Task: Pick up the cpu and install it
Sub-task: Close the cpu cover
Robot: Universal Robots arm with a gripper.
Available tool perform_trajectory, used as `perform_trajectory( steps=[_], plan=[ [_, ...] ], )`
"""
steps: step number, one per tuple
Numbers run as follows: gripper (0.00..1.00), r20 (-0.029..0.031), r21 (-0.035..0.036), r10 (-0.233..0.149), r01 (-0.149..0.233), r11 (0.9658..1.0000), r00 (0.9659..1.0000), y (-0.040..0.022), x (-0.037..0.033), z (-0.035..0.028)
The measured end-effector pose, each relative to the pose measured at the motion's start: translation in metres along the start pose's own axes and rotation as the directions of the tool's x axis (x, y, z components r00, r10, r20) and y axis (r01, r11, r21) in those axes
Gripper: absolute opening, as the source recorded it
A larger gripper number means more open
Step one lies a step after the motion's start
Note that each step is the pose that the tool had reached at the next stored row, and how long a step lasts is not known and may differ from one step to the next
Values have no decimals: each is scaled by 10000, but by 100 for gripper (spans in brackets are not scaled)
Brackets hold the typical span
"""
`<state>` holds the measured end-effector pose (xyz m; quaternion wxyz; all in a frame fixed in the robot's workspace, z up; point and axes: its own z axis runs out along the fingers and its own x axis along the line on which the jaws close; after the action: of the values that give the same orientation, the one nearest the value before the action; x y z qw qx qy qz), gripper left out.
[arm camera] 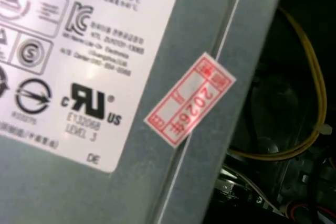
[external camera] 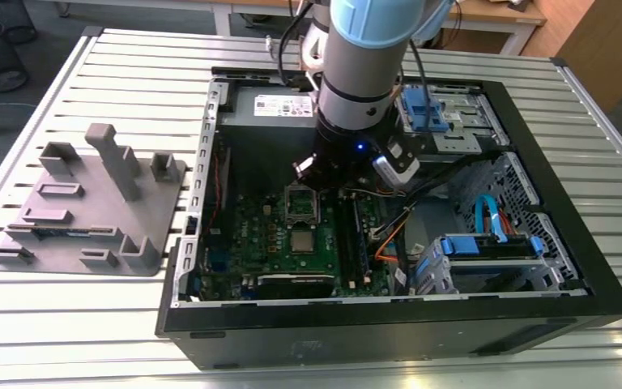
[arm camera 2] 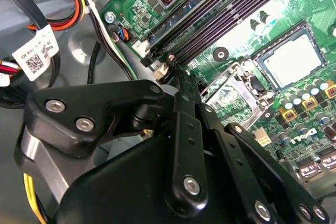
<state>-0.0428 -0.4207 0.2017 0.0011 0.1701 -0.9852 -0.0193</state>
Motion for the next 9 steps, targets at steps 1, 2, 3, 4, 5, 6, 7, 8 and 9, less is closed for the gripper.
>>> perform_trajectory(
  steps=[1, 2, 3, 4, 5, 6, 7, 8, 9],
  plan=[
    [11, 2, -1, 0, 0, 10000, 10000, 2, 4, 1],
    [11, 4, -1, -2, 2, 10000, 10000, 4, 10, 1],
    [11, 10, 1, -4, 4, 10000, 10000, 6, 15, 1],
    [11, 18, 3, -4, 4, 10000, 10000, 7, 20, 1],
    [11, 24, 5, -6, 6, 10000, 10000, 7, 21, -2],
    [11, 31, 2, -7, 7, 10000, 10000, 8, 21, -9],
    [11, 35, -1, -7, 7, 10000, 10000, 7, 22, -20],
    [11, 39, -7, -8, 8, 10000, 10000, 7, 22, -33],
    [11, 45, -20, -7, 7, 10000, 10000, 7, 22, -47]
  ],
)
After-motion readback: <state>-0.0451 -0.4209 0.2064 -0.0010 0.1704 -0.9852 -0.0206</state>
